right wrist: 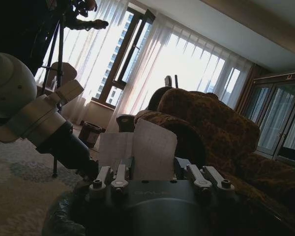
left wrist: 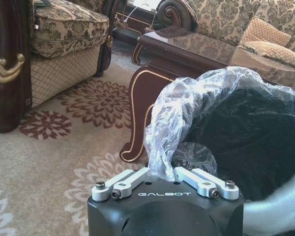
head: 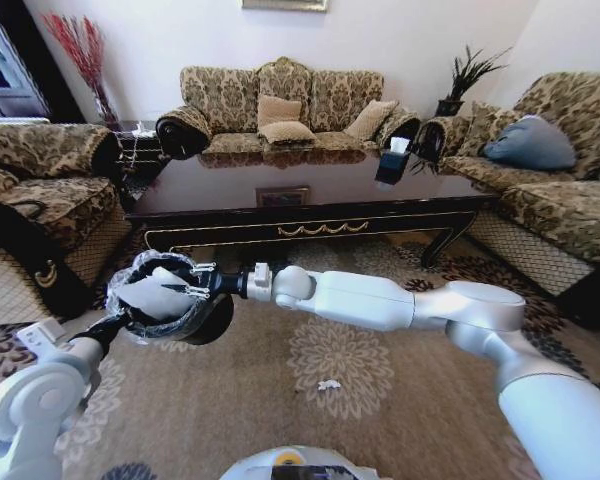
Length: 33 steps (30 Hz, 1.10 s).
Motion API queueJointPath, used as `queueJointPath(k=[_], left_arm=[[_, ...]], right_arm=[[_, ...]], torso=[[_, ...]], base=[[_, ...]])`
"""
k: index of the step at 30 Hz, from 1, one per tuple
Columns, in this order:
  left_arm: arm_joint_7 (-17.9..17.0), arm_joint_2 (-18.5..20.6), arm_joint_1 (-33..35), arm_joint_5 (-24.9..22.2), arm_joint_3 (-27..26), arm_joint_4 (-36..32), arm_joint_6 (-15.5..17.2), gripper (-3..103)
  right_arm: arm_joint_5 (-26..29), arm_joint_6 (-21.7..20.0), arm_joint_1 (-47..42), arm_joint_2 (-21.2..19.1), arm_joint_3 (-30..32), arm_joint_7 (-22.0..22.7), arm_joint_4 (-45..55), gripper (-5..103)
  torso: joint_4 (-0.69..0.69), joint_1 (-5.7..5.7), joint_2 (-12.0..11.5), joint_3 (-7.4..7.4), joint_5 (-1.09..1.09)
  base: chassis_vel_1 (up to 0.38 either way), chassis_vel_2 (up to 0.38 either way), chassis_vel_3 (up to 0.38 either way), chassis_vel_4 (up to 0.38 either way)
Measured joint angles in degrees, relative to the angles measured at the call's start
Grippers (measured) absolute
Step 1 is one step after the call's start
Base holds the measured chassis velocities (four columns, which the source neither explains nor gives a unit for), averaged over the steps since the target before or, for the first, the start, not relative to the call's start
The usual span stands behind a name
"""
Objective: Move to the front of the table and pick up the trash from the floor, then place it into the trash bin.
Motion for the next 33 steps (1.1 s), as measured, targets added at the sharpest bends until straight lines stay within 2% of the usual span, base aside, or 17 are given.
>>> queueJointPath(k=[2, 3, 4, 7, 11, 12, 13, 19, 33], left_arm=[[0.0, -0.1, 0.2, 0.0, 0.0, -0.1, 0.0, 2], [0.0, -0.1, 0.2, 0.0, 0.0, -0.1, 0.0, 2], [0.0, -0.1, 0.2, 0.1, 0.0, -0.1, 0.0, 2], [0.0, -0.1, 0.4, 0.1, 0.0, -0.1, 0.0, 2], [0.0, 0.3, 0.4, 0.1, -0.2, -0.2, 0.0, 2], [0.0, 0.3, 0.4, 0.1, -0.2, -0.2, 0.0, 2], [0.0, 0.4, 0.4, 0.1, -0.3, -0.2, 0.0, 2], [0.1, 0.5, 0.3, 0.0, -0.2, 0.0, 0.0, 2], [0.1, 0.8, 0.1, -0.1, 0.1, 0.1, 0.0, 2]], right_arm=[[-0.1, 0.1, 0.0, -0.5, 0.1, 0.0, 0.0, 57], [-0.1, 0.1, 0.0, -0.5, 0.1, 0.0, 0.0, 57], [-0.2, 0.1, 0.0, -0.7, 0.1, 0.0, 0.0, 62], [-0.5, 0.2, -0.1, -1.3, 0.1, 0.0, 0.0, 67], [-1.0, 0.3, -0.8, -2.6, 0.4, 0.0, 0.0, 89], [-1.0, 0.3, -0.8, -2.6, 0.4, 0.0, 0.0, 89], [-1.2, 0.4, -0.9, -3.1, 0.6, 0.0, 0.0, 94], [-2.1, 0.3, -1.5, -5.5, 1.2, 0.3, -0.3, 100], [-4.6, 0.8, -3.9, -12.1, 2.8, 0.3, 1.1, 100]], torso=[[0.0, 0.0, 0.0, 0.0, 0.0], [0.0, 0.0, 0.0, 0.0, 0.0], [0.0, 0.0, 0.0, 0.0, 0.0], [0.0, 0.0, 0.0, 0.0, 0.0], [0.0, 0.0, 0.0, 0.0, 0.0], [0.0, 0.0, 0.0, 0.0, 0.0], [0.0, 0.0, 0.0, 0.0, 0.0], [0.01, 0.0, 0.0, 0.0, 0.0], [0.0, 0.0, 0.0, 0.0, 0.01]], base=[[0.0, 0.0, 0.0, 0.0], [0.0, 0.0, 0.0, 0.0], [0.0, 0.0, 0.0, 0.0], [0.0, 0.0, 0.0, 0.0], [0.0, 0.0, 0.0, 0.0], [0.0, 0.0, 0.0, 0.0], [0.0, 0.0, 0.0, 0.0], [0.0, 0.0, 0.0, 0.0], [0.0, 0.0, 0.0, 0.0]])
